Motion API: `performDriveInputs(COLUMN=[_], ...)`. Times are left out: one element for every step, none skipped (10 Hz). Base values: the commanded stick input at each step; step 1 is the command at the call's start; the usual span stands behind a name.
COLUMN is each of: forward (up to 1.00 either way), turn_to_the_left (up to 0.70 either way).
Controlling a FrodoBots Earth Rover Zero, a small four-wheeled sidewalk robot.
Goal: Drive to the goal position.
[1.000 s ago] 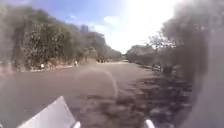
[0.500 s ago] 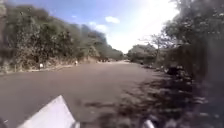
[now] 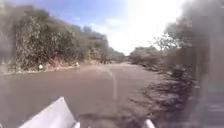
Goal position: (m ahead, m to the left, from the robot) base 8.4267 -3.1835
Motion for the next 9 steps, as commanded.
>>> performDriveInputs(forward=[0.50, 0.50, 0.50, 0.50, 0.50, 0.50, 0.50, 0.50, 0.50], turn_to_the_left=[-0.25, -0.34, -0.44, -0.50, -0.50, -0.50, -0.50, -0.50, -0.29])
